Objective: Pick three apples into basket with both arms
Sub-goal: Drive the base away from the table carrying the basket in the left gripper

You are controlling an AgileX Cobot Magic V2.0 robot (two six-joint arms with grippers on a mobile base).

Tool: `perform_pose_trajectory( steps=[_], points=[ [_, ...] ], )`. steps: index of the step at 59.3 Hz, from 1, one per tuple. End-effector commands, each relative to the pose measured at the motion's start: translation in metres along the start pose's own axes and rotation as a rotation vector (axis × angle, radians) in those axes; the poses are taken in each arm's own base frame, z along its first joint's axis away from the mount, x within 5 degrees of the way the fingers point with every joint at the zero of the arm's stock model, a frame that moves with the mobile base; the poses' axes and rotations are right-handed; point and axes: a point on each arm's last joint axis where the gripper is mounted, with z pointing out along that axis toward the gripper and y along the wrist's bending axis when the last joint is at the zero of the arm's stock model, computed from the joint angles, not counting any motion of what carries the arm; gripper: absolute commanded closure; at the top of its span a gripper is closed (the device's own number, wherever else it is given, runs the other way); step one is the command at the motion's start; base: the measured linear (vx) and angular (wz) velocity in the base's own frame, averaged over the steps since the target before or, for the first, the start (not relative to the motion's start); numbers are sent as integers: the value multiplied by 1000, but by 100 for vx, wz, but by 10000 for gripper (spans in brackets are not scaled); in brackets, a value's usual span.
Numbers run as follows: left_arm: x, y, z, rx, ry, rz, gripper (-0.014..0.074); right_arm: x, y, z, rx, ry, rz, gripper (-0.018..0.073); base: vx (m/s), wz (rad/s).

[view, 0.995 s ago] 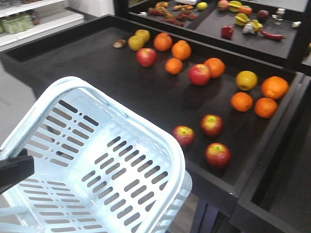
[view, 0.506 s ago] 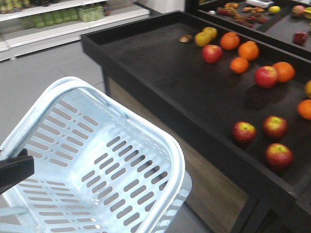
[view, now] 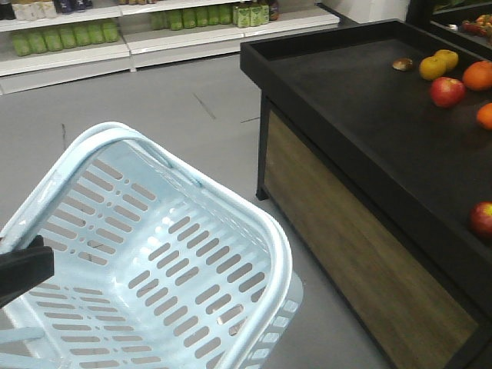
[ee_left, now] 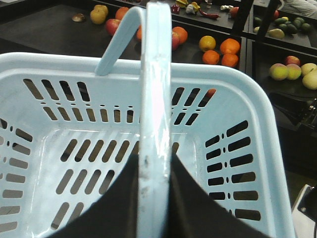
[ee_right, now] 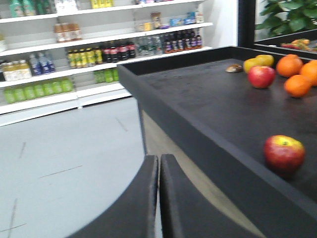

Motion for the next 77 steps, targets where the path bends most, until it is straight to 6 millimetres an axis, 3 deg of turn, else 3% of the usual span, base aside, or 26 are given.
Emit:
perform_pose_trajectory(
  steps=[1,77],
  points=[
    [-16,-2,-5,-8,-116,-28,602,-5,1,1,-3,-60,-24,564,-12,43],
    [-16,-2,-5,-8,-116,-28,602,-5,1,1,-3,-60,-24,564,-1,42]
  ],
)
